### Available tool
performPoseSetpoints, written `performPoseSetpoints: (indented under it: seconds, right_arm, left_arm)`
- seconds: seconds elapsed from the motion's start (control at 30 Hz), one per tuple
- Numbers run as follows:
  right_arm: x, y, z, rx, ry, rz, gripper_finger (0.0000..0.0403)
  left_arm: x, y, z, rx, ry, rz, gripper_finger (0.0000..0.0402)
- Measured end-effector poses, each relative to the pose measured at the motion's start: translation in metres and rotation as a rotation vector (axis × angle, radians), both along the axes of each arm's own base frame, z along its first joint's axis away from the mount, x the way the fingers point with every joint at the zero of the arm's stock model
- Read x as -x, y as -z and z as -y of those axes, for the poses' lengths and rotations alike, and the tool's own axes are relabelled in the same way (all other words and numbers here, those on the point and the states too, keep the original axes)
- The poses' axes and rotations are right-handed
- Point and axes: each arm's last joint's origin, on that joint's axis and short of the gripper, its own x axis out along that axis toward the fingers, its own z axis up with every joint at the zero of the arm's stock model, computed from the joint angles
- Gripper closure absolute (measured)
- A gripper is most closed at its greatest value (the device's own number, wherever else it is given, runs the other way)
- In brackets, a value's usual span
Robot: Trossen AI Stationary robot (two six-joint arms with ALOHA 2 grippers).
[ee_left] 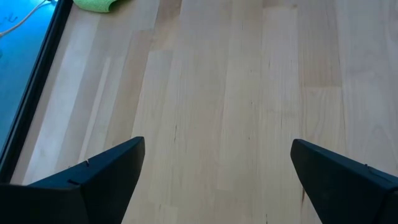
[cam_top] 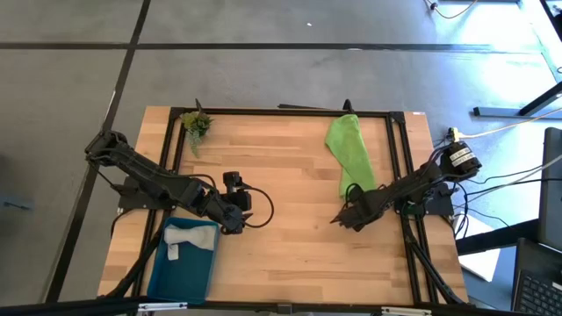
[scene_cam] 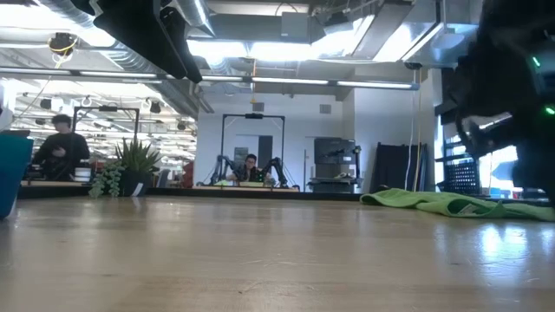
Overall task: Roll microfiber towels into tight, uniform cylinder then place into a basket
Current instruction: Roll the green towel
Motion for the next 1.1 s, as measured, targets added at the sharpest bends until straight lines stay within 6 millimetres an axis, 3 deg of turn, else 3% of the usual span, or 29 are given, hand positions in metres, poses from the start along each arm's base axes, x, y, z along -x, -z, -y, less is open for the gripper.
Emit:
performPoseSetpoints:
  seconds: [0.33, 0.67, 0.87, 1.1]
  right_arm:
    - [-0.048, -0.036, -0.015, 0.009, -0.173, 0.27, 0.0401]
    - [-0.084, -0.09, -0.026, 0.08, -0.365, 0.443, 0.0402]
    - [-0.091, -0.115, -0.029, 0.146, -0.398, 0.481, 0.0402]
    - [-0.084, -0.12, -0.037, 0.199, -0.359, 0.484, 0.0402]
  left_arm:
    - [0.0, 0.0, 0.0, 0.0, 0.0, 0.0, 0.0007]
    - [0.0, 0.0, 0.0, 0.0, 0.0, 0.0, 0.0007]
    - [-0.001, -0.001, 0.001, 0.012, -0.006, 0.017, 0.0007]
    - [-0.017, -0.004, 0.003, 0.074, -0.028, 0.144, 0.0007]
